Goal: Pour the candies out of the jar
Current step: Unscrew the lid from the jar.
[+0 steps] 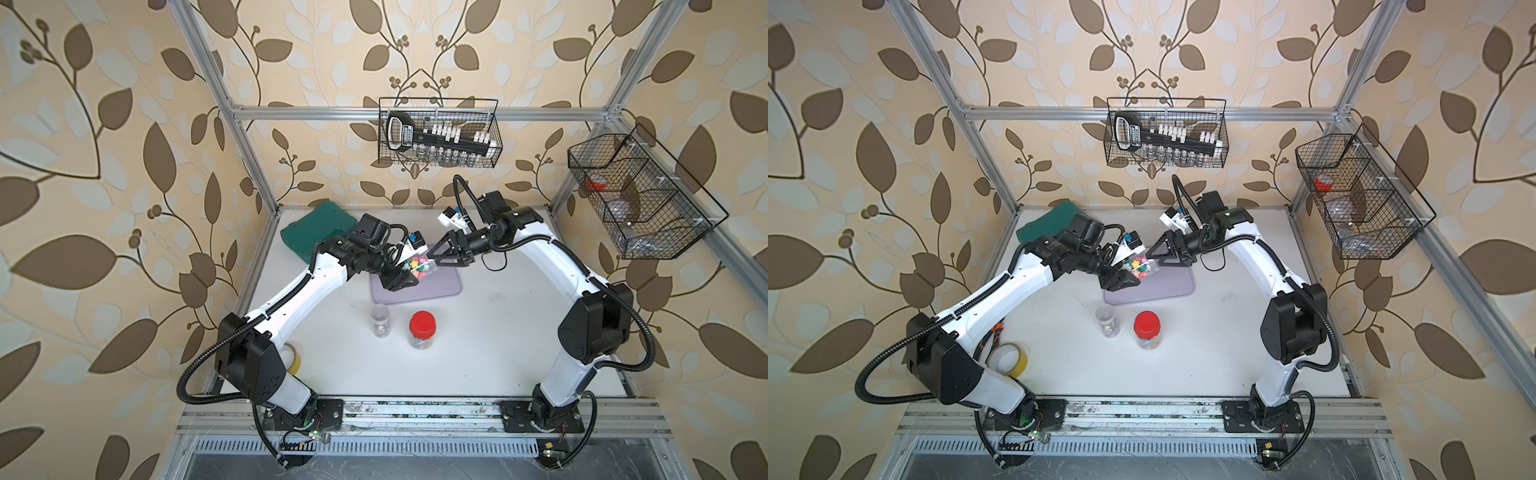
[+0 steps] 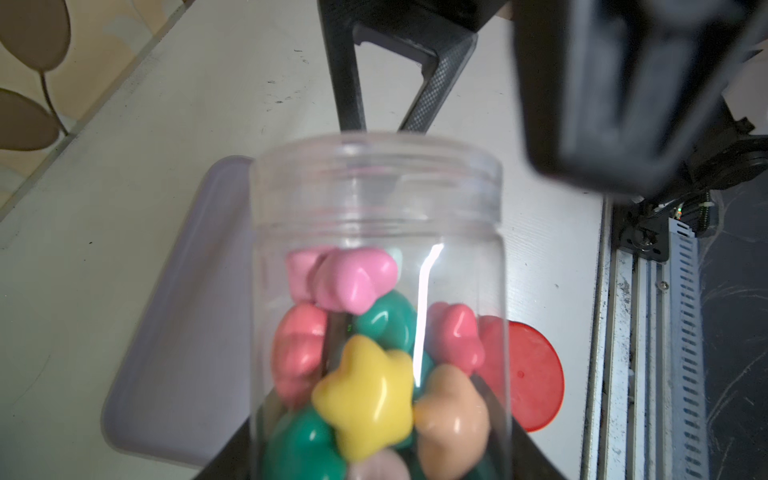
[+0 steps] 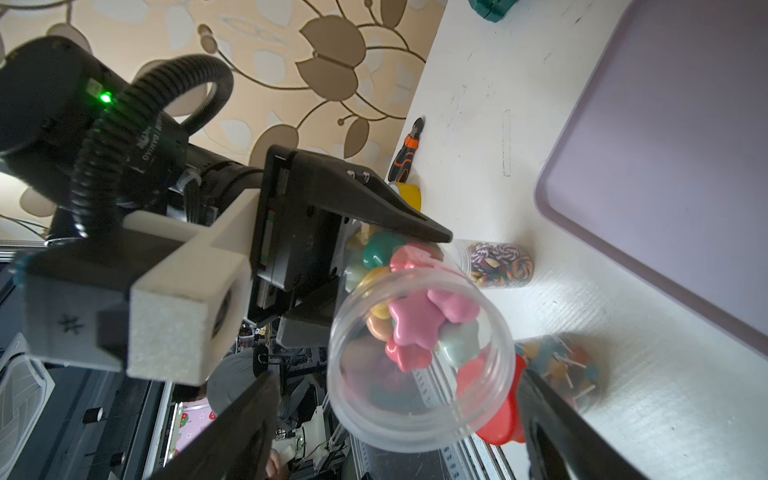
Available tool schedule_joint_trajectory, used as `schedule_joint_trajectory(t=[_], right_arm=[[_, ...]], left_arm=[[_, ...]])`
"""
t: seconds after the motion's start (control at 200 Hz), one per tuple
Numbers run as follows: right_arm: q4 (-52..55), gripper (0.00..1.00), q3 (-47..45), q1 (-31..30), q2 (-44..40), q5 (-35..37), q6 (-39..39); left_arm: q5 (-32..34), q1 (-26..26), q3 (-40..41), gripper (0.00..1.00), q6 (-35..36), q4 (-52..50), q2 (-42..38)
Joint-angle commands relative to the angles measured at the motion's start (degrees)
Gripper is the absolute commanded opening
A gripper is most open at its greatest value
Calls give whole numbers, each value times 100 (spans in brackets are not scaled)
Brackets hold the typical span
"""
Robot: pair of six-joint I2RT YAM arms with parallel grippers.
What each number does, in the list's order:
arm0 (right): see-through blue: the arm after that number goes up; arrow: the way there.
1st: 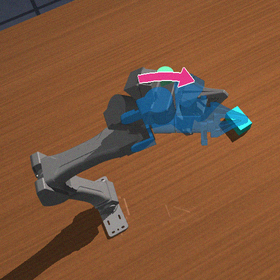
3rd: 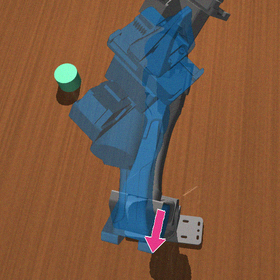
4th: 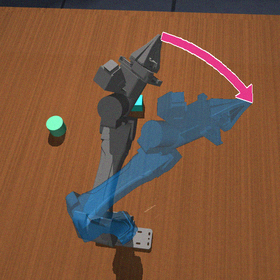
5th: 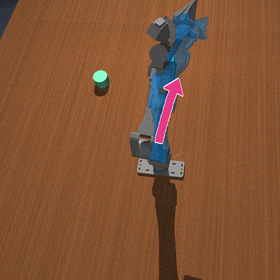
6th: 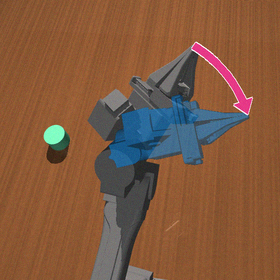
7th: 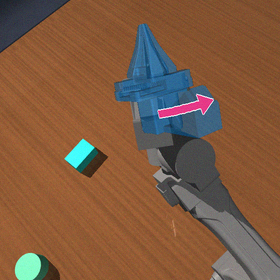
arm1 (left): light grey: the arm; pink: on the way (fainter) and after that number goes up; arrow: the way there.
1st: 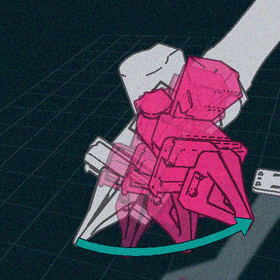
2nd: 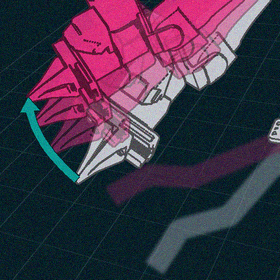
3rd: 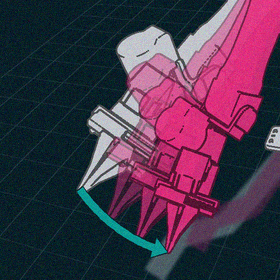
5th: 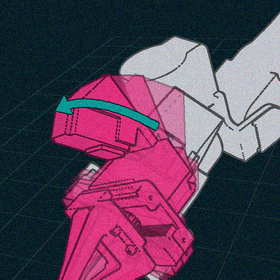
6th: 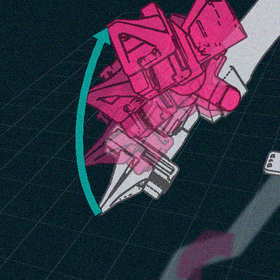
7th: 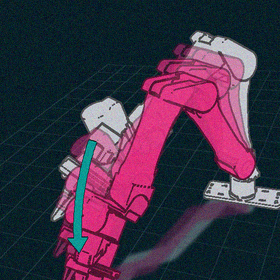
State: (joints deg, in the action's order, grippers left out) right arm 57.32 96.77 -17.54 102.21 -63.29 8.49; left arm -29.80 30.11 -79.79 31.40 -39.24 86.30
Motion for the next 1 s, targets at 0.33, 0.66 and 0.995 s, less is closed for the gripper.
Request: schedule_joint_trajectory(t=[0.33,0.66,0.995], right_arm=[[30,72,-33,-80,194,-429,-162],[19,69,-80,-66,176,-461,-249],[12,60,-48,-44,98,-289,-532]], left_arm=[[-175,72,-131,60,134,175,-325],[-210,73,-142,60,122,180,-325],[-289,71,-142,60,103,180,-325]])
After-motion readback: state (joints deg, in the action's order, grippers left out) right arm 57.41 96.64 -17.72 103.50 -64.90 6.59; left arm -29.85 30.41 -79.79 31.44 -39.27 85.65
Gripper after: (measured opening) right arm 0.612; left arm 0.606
